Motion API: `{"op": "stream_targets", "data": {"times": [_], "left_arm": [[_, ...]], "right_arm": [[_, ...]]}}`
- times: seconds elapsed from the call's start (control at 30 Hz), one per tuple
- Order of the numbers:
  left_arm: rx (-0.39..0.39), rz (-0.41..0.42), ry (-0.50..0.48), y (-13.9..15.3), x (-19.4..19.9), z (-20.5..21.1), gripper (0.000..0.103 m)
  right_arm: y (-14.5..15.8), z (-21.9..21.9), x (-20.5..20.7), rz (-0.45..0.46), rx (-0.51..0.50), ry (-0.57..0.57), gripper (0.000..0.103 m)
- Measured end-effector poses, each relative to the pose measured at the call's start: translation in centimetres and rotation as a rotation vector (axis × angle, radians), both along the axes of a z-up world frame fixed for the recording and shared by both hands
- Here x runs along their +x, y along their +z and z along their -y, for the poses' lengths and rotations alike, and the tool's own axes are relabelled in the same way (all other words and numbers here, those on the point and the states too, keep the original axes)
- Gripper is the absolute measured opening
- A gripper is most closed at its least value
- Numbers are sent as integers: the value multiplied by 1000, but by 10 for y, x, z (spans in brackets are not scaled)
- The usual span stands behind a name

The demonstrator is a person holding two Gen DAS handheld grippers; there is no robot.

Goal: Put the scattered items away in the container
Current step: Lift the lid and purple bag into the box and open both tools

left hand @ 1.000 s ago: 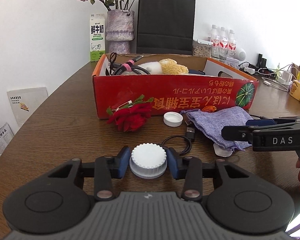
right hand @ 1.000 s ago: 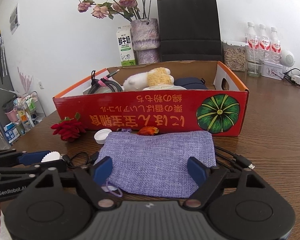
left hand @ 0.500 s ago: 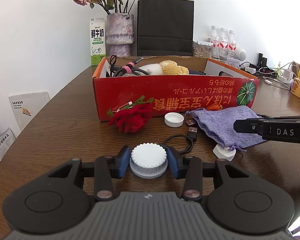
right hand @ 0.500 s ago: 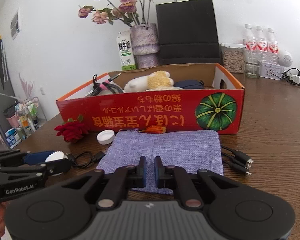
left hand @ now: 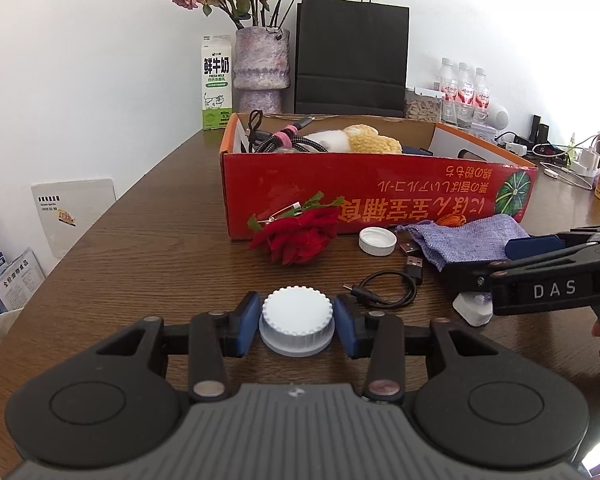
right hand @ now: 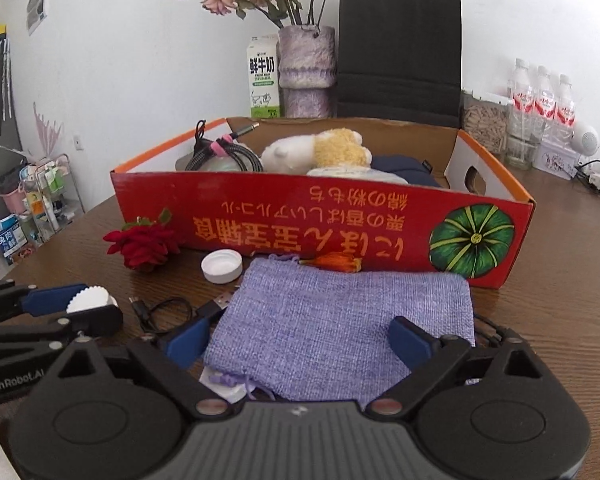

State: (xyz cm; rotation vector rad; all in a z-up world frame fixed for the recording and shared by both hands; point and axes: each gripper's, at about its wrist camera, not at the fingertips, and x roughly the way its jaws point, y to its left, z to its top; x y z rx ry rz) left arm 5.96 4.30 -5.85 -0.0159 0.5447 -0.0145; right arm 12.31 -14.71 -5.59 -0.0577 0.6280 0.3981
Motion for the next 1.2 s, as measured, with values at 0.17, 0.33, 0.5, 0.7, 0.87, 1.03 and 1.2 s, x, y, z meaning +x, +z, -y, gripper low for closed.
{"op": "stream_targets", "data": {"times": [0.17, 0.33, 0.5, 0.7, 0.87, 1.03, 1.2], "left_arm": [[5, 6, -3, -1, -1, 0, 42], [7, 7, -5, -1, 0, 0, 42], [9, 5, -1, -1, 0, 1, 42], [-10, -4, 6, 2, -1, -1, 41], [-8, 41, 4, 15, -8, -1, 41], [-9, 90, -1, 32, -12, 0, 41], [-12, 132, -16, 51, -9, 2, 41]], "right_arm": [[3, 8, -9, -12, 69, 22, 34], [6, 15, -17, -17, 102, 23, 20], [14, 25, -26, 15, 119, 14, 8], [31, 36, -37, 78, 125, 14, 5], [47, 44, -41, 129, 133, 18, 5], [60, 55, -43, 163, 163, 5, 4], [76, 64, -45, 208, 175, -9, 4]]}}
